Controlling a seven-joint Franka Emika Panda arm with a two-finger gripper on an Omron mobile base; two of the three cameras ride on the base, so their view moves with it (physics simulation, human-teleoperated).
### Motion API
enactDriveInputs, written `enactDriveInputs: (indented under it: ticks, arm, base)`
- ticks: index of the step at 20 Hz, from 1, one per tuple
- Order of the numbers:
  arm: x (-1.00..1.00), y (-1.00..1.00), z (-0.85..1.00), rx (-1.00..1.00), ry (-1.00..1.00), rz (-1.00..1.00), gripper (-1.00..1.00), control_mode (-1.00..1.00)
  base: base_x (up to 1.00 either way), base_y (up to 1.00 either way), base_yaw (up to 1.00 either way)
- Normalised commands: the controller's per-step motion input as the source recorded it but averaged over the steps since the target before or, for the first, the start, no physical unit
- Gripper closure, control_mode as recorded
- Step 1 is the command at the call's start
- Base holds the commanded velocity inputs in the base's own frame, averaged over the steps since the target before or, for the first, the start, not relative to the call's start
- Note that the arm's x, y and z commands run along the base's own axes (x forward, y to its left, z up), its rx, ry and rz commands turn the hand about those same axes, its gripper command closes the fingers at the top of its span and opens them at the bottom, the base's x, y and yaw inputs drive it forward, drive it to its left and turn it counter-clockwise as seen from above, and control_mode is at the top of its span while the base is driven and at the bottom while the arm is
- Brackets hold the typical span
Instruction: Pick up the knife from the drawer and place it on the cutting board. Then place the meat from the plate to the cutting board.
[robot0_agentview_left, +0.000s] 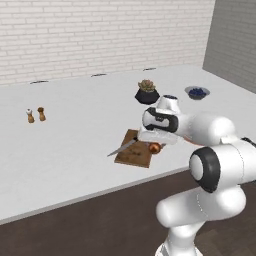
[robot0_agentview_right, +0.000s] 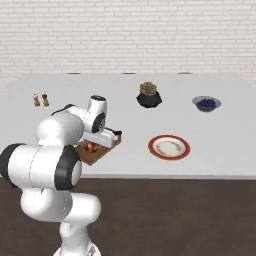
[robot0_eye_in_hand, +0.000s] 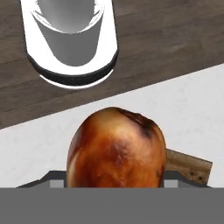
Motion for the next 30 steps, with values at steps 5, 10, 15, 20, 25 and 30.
enactDriveInputs:
  ticks: [5, 10, 15, 20, 25, 30]
  arm:
    - [0.08, 0.60, -0.46, -0.06, -0.02, 0.00, 1.00, -1.00]
    - [0.28, 0.07, -0.32, 0.00, -0.10, -0.07, 1.00, -1.00]
    - [0.56, 0.00, -0.07, 0.00, -0.07, -0.13, 1.00, -1.00]
    - [0.44, 0.00, -0.07, 0.00, -0.05, -0.12, 1.00, -1.00]
    - [0.03, -0.09, -0.01, 0.00, -0.03, -0.04, -1.00, -1.00]
    - [0.00, -0.05, 0.23, 0.00, 0.00, 0.00, -1.00, -1.00]
  base:
    - [0.00, 0.00, 0.00]
    - [0.00, 0.00, 0.00]
    - [0.00, 0.00, 0.00]
    - [0.00, 0.00, 0.00]
    - [0.00, 0.00, 0.00]
    - [0.00, 0.00, 0.00]
